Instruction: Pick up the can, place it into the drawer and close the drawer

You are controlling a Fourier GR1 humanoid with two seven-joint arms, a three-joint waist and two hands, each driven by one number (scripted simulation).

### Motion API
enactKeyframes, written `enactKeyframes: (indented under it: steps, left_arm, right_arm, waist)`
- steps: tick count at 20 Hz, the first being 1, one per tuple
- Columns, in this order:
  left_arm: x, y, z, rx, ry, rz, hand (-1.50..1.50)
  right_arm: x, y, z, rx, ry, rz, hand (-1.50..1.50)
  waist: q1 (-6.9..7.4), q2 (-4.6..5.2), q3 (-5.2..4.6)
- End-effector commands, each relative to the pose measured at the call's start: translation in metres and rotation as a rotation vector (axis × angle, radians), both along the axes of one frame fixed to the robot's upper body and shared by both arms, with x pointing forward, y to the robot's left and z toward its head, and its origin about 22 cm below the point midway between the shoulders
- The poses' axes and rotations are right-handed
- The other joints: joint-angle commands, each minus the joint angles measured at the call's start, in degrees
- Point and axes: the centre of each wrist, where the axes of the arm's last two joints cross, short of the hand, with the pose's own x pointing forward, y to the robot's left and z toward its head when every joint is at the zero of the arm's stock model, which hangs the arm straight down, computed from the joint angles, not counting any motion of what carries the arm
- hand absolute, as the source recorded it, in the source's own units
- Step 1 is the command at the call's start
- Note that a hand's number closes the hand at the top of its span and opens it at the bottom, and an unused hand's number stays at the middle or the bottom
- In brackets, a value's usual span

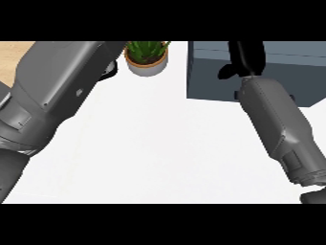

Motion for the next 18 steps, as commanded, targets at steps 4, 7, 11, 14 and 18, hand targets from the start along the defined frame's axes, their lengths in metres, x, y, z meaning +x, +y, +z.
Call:
enactKeyframes:
  steps: [4,7,11,14,18]
  left_arm:
    - [-0.008,0.006,-0.004,0.012,0.014,-0.034,-1.50]
    - [-0.011,0.014,-0.012,-0.004,0.003,-0.041,-1.50]
    - [-0.013,0.023,-0.010,0.007,0.006,-0.037,-1.50]
    - [-0.012,0.041,-0.016,0.004,0.004,-0.020,-1.50]
    - [-0.019,0.042,-0.026,0.002,0.011,-0.042,-1.50]
  right_arm:
    - [0.018,0.008,0.030,0.021,-0.062,-0.034,-1.50]
    - [0.021,0.007,0.042,0.043,-0.078,-0.015,-1.50]
    - [0.024,0.022,0.053,0.119,-0.065,0.014,-1.50]
    - [0.027,0.012,0.064,0.185,-0.089,0.072,-1.50]
    - [0.027,0.022,0.063,0.223,-0.080,0.097,-1.50]
  waist:
    - [2.11,0.34,0.08]
    - [2.15,0.17,0.07]
    - [2.76,0.41,0.14]
    - [2.10,0.24,0.18]
    - [2.15,0.31,0.14]
